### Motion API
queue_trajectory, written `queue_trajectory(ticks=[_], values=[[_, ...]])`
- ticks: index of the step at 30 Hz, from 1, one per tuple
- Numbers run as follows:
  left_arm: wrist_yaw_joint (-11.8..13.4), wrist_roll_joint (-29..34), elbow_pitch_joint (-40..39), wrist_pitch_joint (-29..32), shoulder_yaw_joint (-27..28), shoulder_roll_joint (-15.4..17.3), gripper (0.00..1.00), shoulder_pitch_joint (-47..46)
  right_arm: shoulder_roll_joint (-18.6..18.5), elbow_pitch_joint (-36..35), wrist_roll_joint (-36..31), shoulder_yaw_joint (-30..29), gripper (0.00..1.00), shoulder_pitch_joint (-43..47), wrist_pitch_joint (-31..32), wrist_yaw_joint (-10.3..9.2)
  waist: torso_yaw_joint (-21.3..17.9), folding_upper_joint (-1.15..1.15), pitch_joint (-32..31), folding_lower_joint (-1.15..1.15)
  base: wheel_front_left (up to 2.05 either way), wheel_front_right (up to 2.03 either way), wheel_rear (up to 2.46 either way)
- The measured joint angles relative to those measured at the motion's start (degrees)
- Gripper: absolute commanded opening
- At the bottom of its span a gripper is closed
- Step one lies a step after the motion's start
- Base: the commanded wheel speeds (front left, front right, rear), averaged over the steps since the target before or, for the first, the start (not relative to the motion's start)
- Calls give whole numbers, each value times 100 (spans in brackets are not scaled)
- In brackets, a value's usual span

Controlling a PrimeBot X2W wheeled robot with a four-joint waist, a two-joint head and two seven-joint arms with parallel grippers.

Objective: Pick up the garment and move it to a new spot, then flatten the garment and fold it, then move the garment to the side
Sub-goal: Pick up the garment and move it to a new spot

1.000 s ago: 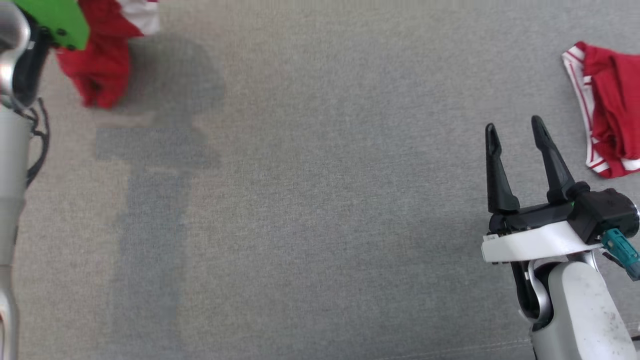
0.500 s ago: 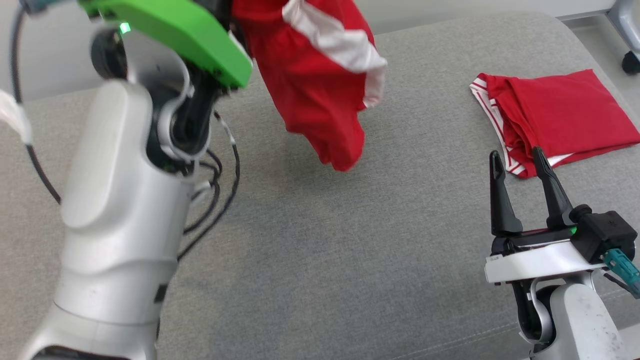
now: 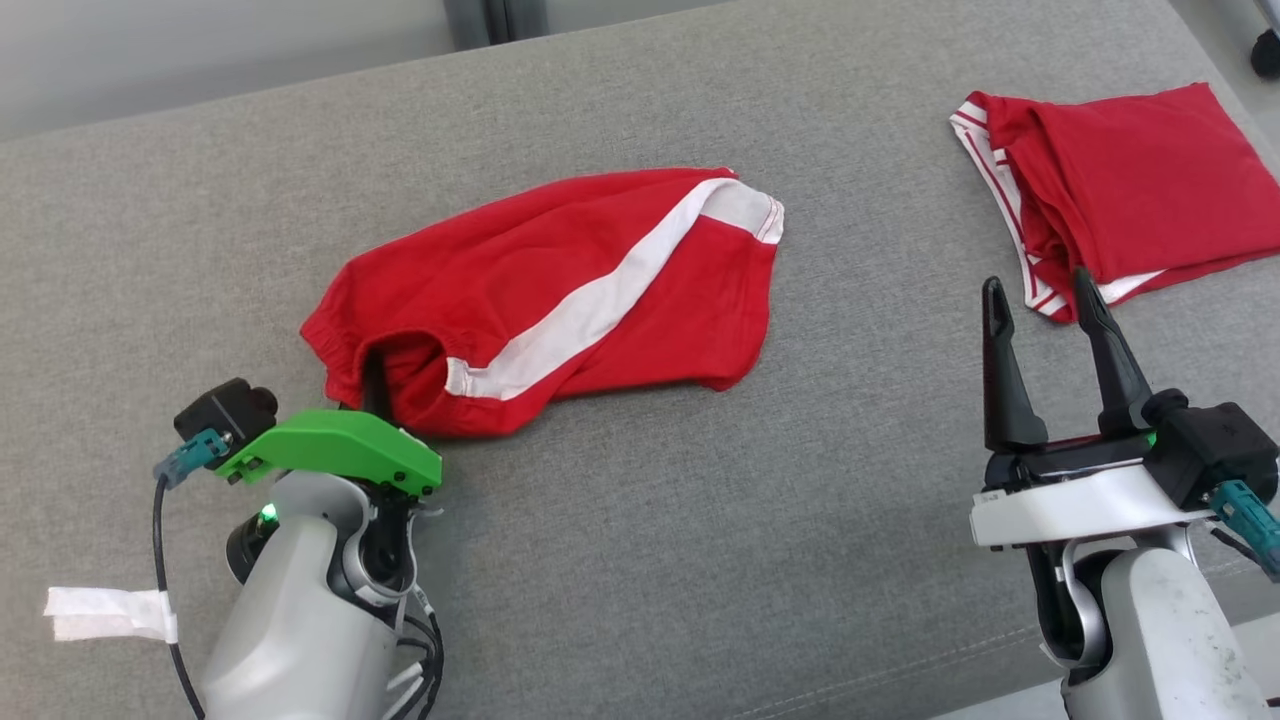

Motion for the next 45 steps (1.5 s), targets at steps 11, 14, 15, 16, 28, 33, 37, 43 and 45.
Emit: queue_trajectory(ticks=[11,14,15,16,28,33,37,43,45], values=[[-382,352,954,-631,-52,263,100,-530,3,159,-166,224,100,-62,0,0,235,0,41,0,0,0,0],[-481,662,980,-720,-199,292,100,-530,5,308,-227,232,100,-48,0,0,293,0,-51,0,0,0,0],[-498,715,956,-731,-221,299,100,-526,5,346,-233,226,100,-46,0,0,312,0,-79,0,0,0,0],[-513,845,907,-737,-267,320,100,-510,5,394,-240,224,100,-32,0,0,336,0,-119,0,0,0,0],[-550,1680,-89,-764,-138,487,100,544,5,745,-264,168,100,110,0,0,673,0,-687,0,0,0,0],[-402,2401,-1028,-764,-87,520,100,1133,4,827,-343,132,100,182,0,0,799,0,-962,0,0,0,0],[-355,2753,-1679,-771,15,386,100,1648,7,899,-435,92,100,269,0,0,907,0,-1115,0,0,0,0],[-209,3096,-2393,-772,343,188,100,2350,7,955,-309,71,100,378,0,0,984,0,-1228,0,0,0,0],[-164,3141,-2563,-772,417,103,100,2552,5,975,-243,76,100,417,0,0,984,0,-1244,0,0,0,0]])
